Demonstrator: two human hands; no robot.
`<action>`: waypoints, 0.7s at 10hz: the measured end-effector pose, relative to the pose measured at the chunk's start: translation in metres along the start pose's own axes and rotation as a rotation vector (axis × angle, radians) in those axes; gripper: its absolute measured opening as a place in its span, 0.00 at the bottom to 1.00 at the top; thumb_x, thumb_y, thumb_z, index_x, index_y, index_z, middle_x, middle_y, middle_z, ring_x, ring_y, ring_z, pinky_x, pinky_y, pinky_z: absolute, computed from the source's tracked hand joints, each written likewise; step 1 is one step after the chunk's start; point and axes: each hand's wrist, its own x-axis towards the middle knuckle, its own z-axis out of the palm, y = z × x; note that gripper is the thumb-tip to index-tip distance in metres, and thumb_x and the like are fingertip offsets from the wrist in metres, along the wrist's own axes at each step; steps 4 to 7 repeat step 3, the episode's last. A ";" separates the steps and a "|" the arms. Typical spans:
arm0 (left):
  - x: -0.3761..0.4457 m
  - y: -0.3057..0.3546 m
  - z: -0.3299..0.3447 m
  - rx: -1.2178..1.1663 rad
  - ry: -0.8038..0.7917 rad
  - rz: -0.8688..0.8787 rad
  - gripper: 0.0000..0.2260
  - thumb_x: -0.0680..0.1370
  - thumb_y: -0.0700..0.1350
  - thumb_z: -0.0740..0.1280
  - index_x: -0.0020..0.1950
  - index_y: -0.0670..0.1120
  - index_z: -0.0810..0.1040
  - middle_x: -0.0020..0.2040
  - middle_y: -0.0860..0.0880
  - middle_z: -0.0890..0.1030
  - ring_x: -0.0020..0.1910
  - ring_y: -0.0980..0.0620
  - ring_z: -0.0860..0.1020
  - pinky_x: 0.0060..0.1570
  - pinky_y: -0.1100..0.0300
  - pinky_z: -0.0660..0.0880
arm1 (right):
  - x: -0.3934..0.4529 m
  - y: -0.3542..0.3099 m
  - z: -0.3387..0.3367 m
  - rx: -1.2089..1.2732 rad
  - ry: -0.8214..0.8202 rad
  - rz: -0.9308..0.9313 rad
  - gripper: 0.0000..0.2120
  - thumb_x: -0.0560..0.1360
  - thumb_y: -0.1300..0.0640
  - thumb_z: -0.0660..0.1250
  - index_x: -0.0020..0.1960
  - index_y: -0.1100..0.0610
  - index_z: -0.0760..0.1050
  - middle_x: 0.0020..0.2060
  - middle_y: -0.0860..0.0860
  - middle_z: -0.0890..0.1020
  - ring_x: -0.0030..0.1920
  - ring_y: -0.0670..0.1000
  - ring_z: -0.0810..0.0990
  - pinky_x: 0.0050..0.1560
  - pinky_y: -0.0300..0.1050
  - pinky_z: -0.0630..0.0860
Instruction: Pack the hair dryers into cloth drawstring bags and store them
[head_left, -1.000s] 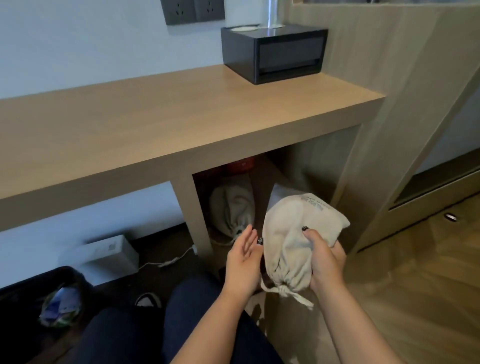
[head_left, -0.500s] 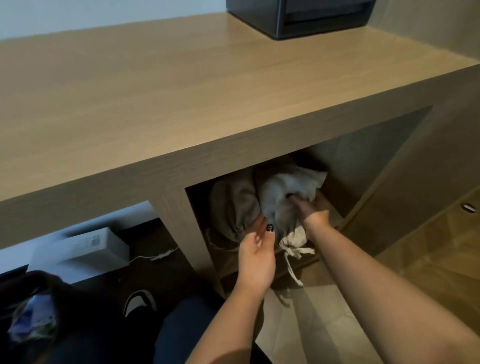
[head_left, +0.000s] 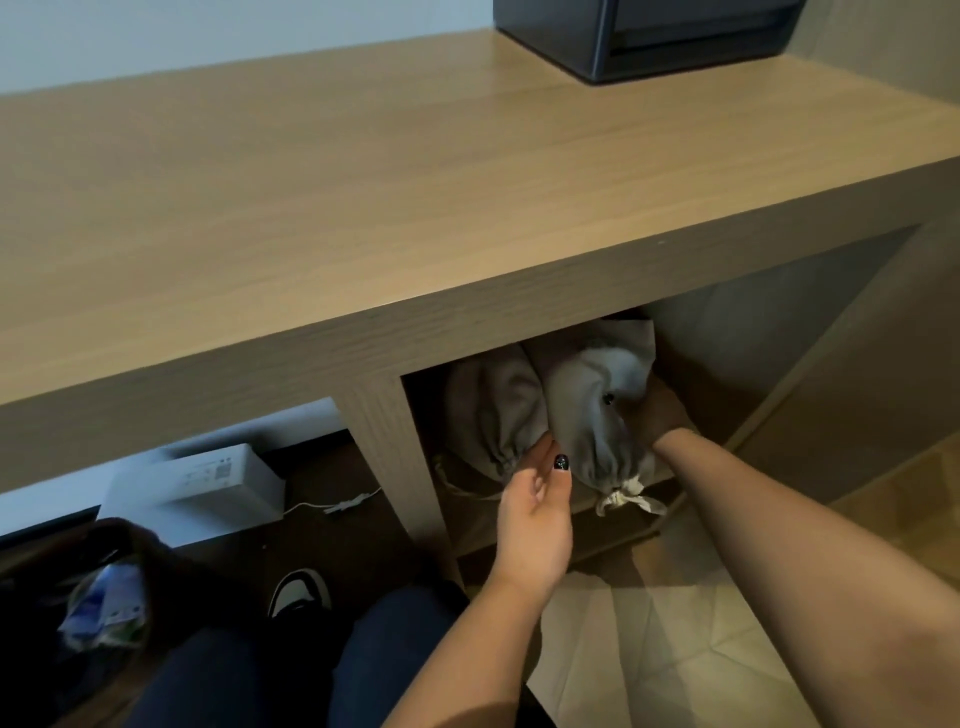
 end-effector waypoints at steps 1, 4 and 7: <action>-0.009 0.004 -0.001 0.045 -0.004 0.059 0.04 0.82 0.46 0.61 0.49 0.52 0.75 0.43 0.52 0.78 0.43 0.57 0.77 0.46 0.66 0.72 | -0.032 -0.017 -0.010 -0.002 0.045 -0.014 0.19 0.79 0.53 0.64 0.66 0.63 0.71 0.64 0.62 0.76 0.64 0.60 0.74 0.62 0.49 0.68; -0.043 0.022 -0.013 0.142 0.000 0.154 0.19 0.82 0.44 0.60 0.74 0.50 0.67 0.69 0.53 0.73 0.67 0.57 0.71 0.67 0.63 0.66 | -0.103 -0.034 -0.019 0.131 0.100 -0.109 0.18 0.77 0.57 0.65 0.63 0.66 0.72 0.55 0.60 0.76 0.61 0.62 0.76 0.54 0.46 0.71; -0.043 0.022 -0.013 0.142 0.000 0.154 0.19 0.82 0.44 0.60 0.74 0.50 0.67 0.69 0.53 0.73 0.67 0.57 0.71 0.67 0.63 0.66 | -0.103 -0.034 -0.019 0.131 0.100 -0.109 0.18 0.77 0.57 0.65 0.63 0.66 0.72 0.55 0.60 0.76 0.61 0.62 0.76 0.54 0.46 0.71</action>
